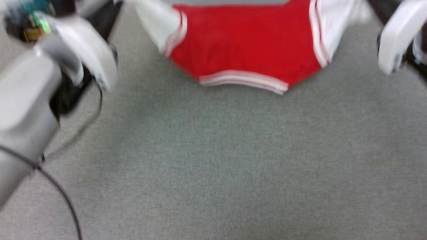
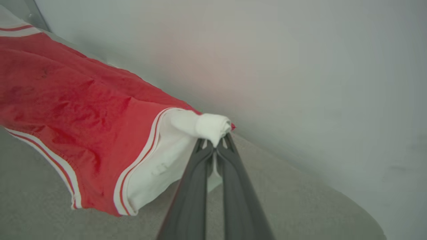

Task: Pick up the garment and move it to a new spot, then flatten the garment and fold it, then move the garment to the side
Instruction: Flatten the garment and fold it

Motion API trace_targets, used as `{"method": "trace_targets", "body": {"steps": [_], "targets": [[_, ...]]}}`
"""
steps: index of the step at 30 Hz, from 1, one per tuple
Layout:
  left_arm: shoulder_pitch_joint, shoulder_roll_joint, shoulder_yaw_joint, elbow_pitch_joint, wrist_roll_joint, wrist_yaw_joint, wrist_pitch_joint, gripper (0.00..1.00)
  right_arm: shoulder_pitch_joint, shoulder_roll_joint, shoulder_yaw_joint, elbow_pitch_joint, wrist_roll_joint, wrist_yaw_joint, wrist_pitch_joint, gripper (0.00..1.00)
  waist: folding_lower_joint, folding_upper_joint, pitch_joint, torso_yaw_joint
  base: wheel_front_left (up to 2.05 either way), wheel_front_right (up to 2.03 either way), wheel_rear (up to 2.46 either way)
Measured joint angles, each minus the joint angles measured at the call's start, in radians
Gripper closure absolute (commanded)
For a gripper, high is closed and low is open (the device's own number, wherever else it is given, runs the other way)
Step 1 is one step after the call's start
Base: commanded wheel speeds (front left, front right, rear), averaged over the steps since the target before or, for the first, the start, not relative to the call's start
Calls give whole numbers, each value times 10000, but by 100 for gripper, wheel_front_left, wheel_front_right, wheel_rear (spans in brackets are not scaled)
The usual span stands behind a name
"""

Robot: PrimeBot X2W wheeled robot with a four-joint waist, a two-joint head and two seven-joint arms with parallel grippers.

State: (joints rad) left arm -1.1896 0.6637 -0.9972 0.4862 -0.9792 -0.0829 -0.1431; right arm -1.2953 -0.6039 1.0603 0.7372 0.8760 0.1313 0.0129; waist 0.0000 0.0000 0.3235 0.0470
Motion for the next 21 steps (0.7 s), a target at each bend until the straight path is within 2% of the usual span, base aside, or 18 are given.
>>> {"method": "trace_targets", "body": {"steps": [4,14,17,21], "targets": [[1815,711,-234,-1181,-456,531,4,100,1432,-558,337,-598,527,-2,-69,100,0,0,-655,-55,0,0,0],[5815,2533,-757,-4255,-1672,2433,-115,100,5049,-1981,537,-1988,1693,-2,-197,100,-2,0,-1992,-220,0,0,0],[6765,2907,-922,-4788,-2042,2815,-226,100,6032,-2382,433,-2368,2073,-2,-113,100,-3,0,-2274,-216,0,0,0],[7708,3381,-1103,-5095,-2429,3097,-374,100,7279,-2972,157,-2872,2516,-2,-23,100,-3,0,-2551,-161,0,0,0]]}}
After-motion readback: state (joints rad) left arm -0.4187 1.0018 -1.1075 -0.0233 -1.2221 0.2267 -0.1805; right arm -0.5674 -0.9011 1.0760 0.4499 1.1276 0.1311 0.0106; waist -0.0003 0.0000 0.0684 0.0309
